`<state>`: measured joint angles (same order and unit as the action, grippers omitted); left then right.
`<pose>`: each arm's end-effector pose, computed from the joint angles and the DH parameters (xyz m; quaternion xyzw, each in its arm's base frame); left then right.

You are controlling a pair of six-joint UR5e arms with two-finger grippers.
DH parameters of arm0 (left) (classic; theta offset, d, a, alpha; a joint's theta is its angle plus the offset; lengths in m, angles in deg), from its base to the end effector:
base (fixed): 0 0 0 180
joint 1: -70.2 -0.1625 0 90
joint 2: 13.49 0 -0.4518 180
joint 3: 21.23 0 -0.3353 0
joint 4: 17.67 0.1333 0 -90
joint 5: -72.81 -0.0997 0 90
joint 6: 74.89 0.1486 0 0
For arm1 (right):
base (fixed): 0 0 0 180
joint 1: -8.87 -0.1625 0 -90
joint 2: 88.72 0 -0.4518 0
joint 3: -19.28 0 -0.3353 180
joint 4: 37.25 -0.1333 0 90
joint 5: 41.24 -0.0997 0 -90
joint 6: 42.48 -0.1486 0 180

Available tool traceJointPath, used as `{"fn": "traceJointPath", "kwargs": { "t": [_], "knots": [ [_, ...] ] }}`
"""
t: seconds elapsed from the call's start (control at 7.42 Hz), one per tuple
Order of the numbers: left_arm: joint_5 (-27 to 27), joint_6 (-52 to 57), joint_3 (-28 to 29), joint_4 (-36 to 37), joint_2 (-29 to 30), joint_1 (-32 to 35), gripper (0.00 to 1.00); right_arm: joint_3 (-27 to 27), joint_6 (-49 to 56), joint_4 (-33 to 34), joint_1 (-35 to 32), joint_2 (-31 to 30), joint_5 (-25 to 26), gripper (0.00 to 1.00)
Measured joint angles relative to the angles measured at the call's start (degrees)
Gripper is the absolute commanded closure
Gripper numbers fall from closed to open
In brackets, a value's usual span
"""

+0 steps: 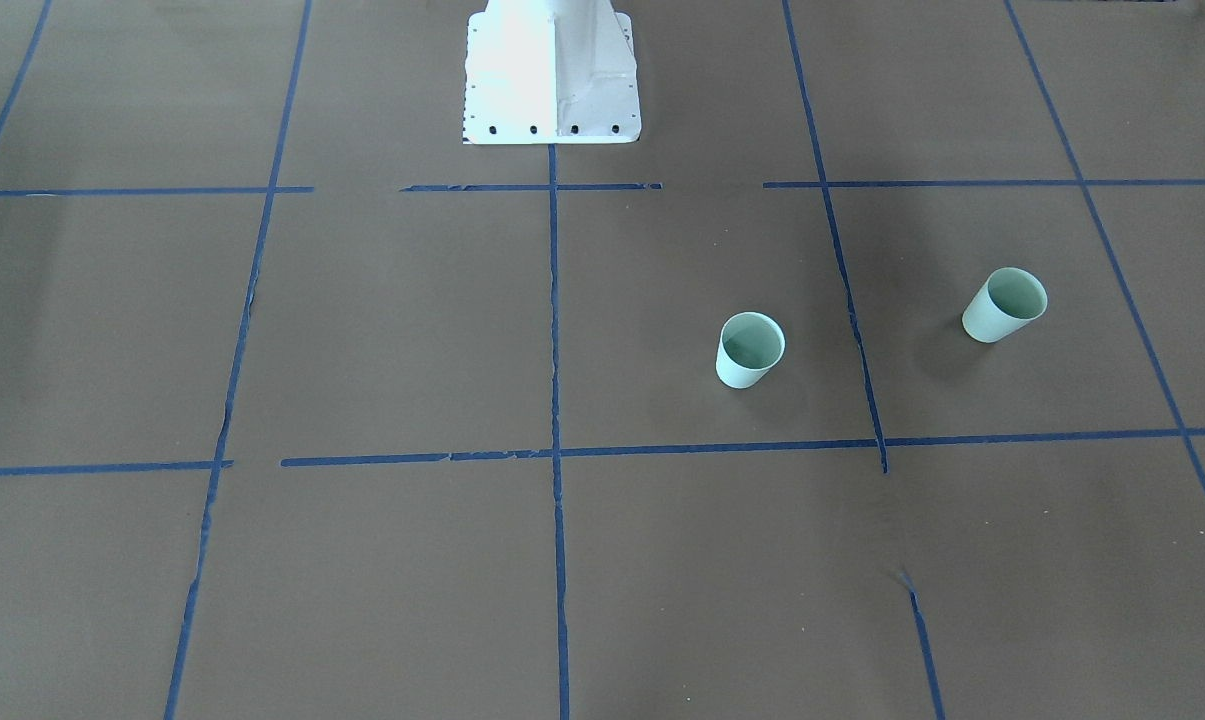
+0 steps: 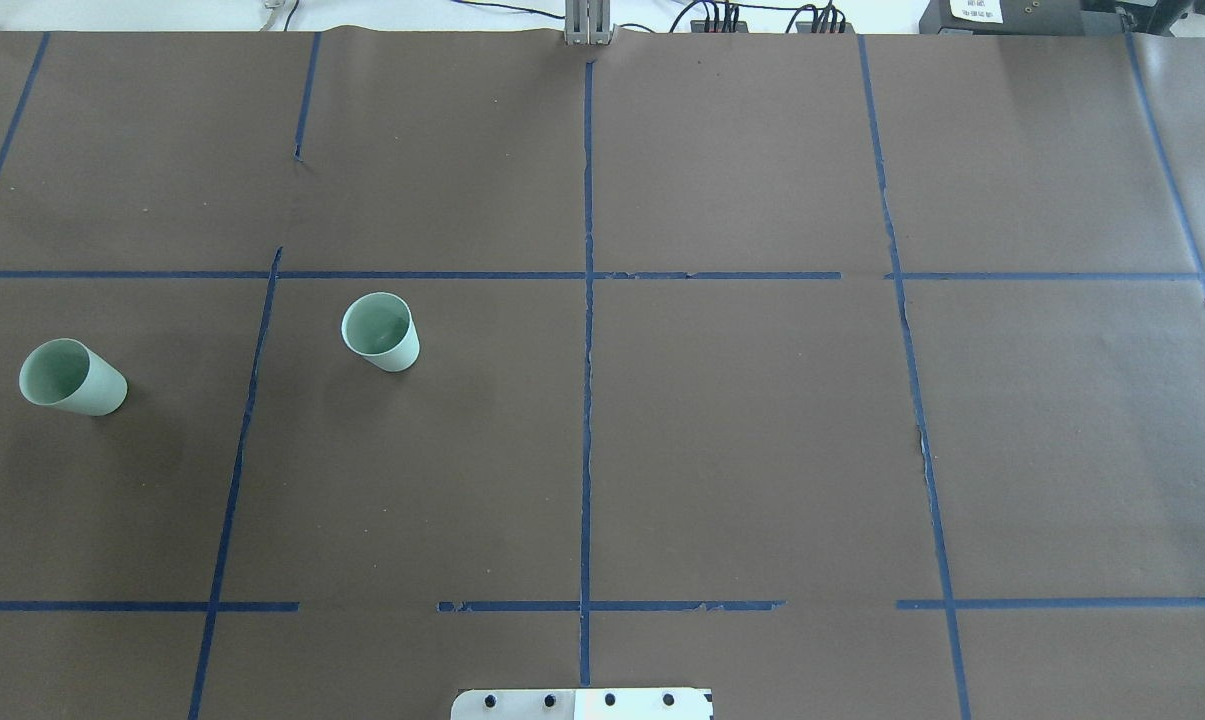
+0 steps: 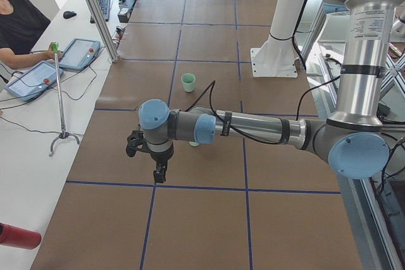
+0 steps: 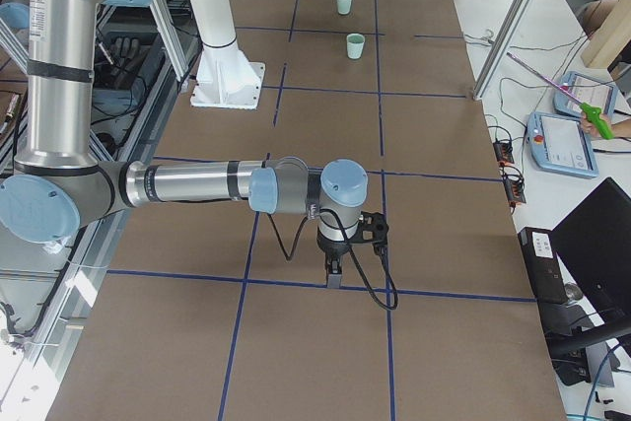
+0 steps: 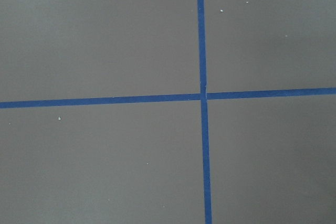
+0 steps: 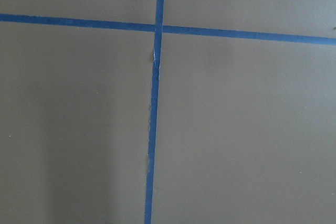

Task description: Stack cups

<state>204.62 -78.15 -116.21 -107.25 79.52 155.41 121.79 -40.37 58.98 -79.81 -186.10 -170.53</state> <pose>0.0051 -0.4704 0.6637 0.0365 0.3595 0.0360 0.9317 0.0306 -0.3742 0.6975 -0.0067 -0.3362 -0.0250 0.9414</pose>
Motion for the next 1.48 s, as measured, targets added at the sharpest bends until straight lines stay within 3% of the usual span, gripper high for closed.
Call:
{"fn": "traceJointPath", "kwargs": {
  "t": [0.27, 0.67, 1.48],
  "knots": [
    [-0.11, -11.63, -1.99, -5.44, -1.64, -5.92, 0.00, -0.02, 0.00, -0.03, 0.00, 0.00, 0.00, 0.00],
    [-0.10, -28.17, -3.46, -19.87, -7.39, -13.43, 0.00, -0.02, 0.00, -0.05, 0.00, 0.00, 0.00, 0.00],
    [-0.08, -42.15, -3.21, -29.97, -9.35, -23.90, 0.00, -0.02, 0.00, -0.05, 0.00, 0.00, 0.00, 0.00]
  ]
}}
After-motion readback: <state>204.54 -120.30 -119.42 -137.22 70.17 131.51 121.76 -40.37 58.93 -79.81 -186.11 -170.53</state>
